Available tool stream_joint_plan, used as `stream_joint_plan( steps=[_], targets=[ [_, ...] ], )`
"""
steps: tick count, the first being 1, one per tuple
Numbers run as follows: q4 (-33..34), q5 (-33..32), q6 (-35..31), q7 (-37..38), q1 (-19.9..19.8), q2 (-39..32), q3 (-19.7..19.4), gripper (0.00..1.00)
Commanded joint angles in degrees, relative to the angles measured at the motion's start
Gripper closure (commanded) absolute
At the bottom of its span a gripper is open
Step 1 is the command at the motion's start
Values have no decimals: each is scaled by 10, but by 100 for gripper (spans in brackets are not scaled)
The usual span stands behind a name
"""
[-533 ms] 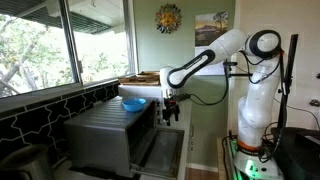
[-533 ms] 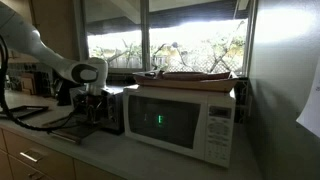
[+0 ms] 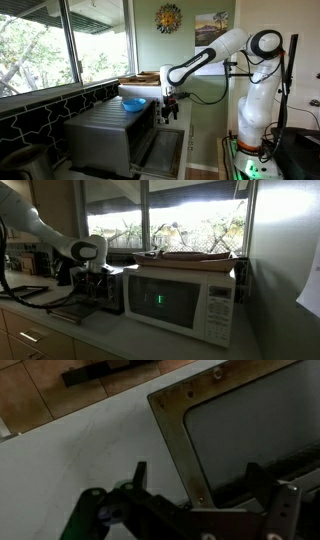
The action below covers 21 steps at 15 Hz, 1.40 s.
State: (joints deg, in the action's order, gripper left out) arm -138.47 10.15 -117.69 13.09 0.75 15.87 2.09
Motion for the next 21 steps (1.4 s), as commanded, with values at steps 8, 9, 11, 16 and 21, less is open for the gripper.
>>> stream_joint_plan(
  steps=[8, 9, 11, 16, 21],
  targets=[
    [84, 200, 135, -59, 14, 77, -37, 0],
    [91, 222, 141, -60, 16, 73, -37, 0],
    [102, 260, 143, -64, 19, 65, -36, 0],
    [107, 331, 101, -68, 19, 41, -22, 0],
    [105, 432, 77, -81, 17, 12, -21, 0]
  ],
)
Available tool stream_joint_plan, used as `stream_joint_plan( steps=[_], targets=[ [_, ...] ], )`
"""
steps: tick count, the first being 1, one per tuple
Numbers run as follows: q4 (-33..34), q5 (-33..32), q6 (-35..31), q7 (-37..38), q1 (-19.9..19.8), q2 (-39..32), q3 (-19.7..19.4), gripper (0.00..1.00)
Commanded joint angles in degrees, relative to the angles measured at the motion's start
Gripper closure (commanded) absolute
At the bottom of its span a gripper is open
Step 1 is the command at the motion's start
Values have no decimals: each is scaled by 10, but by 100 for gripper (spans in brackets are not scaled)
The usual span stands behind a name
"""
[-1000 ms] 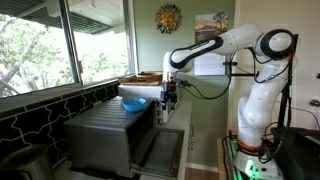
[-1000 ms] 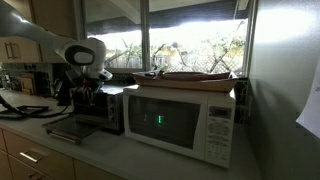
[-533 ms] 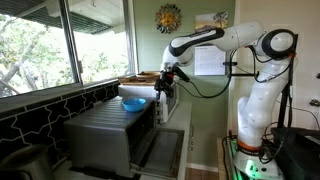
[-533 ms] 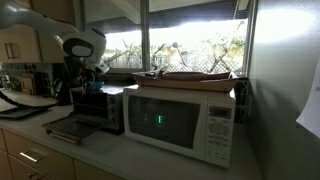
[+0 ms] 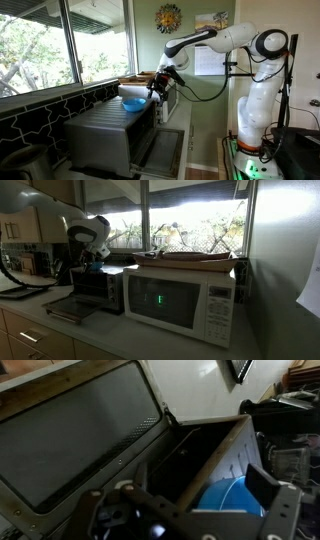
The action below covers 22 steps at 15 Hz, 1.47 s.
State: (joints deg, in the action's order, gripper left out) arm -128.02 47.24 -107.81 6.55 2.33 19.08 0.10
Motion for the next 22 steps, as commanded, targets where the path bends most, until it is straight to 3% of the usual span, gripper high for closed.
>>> stream_joint_plan(
  steps=[1, 7, 8, 9, 10, 12, 13, 14, 15, 16, 17, 22],
  targets=[
    [-1, 78, -40, -18, -2, -25, 1, 0],
    [12, 160, -93, -58, -10, -62, -4, 2],
    [13, 168, -91, -63, -11, -66, -5, 10],
    [16, 168, -86, -63, -13, -71, -6, 27],
    [16, 168, -81, -60, -14, -71, -6, 28],
    [16, 145, -65, -60, -19, -66, -7, 42],
    [17, 113, -68, -50, -23, -63, -2, 16],
    [20, 106, -64, -51, -25, -61, -4, 12],
    [23, 96, -64, -49, -25, -59, -4, 38],
    [26, 89, -63, -49, -25, -60, -4, 55],
    [28, 82, -63, -49, -24, -61, -4, 55],
    [33, 42, -64, -43, -22, -64, 0, 95]
  ],
)
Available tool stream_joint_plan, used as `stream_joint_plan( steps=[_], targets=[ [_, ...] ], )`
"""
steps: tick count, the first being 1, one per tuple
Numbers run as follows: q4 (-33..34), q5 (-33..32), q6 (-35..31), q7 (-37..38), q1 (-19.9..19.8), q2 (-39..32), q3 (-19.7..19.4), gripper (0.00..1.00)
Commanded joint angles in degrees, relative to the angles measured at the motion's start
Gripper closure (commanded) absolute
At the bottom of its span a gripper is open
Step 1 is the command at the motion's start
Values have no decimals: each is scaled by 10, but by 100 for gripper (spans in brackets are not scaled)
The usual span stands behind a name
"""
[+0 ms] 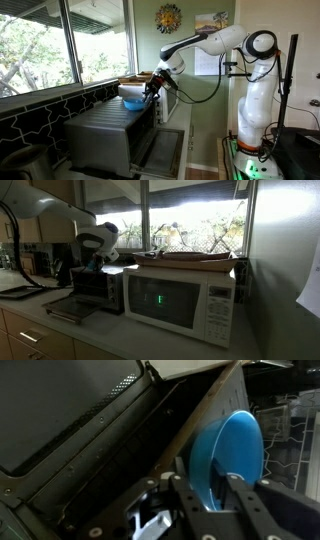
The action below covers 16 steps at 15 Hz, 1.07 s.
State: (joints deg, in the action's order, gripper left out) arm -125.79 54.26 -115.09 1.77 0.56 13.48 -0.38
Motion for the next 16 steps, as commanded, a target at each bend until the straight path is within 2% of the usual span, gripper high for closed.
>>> stream_joint_plan(
  steps=[1, 4, 7, 8, 9, 10, 12, 14, 16],
  targets=[
    [13, -35, 10, 7, -4, -8, 6, 98],
    [26, -70, 14, 14, -3, -4, 11, 100],
    [59, -177, 24, 42, -1, 7, 28, 97],
    [72, -211, 29, 53, 2, 9, 34, 94],
    [88, -247, 34, 71, 5, 9, 43, 85],
    [103, -280, 39, 85, 9, 8, 51, 94],
    [136, -345, 55, 110, 17, 4, 70, 94],
    [168, -411, 59, 138, 27, -4, 96, 100],
    [192, -476, 61, 158, 36, -14, 120, 98]
  ],
)
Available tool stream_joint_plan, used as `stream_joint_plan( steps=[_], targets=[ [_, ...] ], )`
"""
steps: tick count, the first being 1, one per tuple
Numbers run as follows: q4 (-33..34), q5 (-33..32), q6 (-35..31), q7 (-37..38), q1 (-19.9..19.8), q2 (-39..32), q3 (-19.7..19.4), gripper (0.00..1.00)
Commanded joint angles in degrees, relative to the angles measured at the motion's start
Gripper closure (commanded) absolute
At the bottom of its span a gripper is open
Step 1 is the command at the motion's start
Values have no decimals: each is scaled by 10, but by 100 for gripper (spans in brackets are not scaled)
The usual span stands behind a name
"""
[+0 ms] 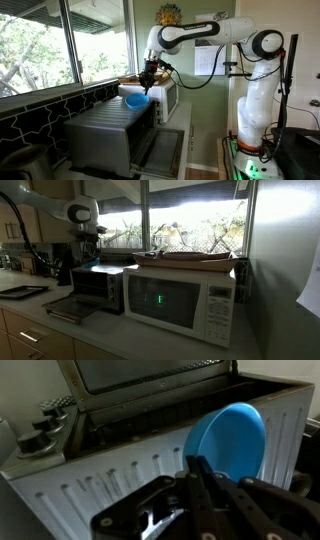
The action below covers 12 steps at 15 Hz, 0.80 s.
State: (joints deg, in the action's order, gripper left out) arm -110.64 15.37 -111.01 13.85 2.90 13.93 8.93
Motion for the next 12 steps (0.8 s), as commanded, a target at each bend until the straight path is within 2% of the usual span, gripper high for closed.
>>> stream_joint_plan(
  steps=[1, 6, 12],
  targets=[
    [49, -121, 21, 42, 16, -24, 37, 97],
    [85, -294, 19, 65, 31, -50, 78, 99],
    [66, -502, -11, 96, 50, -48, 105, 99]
  ],
)
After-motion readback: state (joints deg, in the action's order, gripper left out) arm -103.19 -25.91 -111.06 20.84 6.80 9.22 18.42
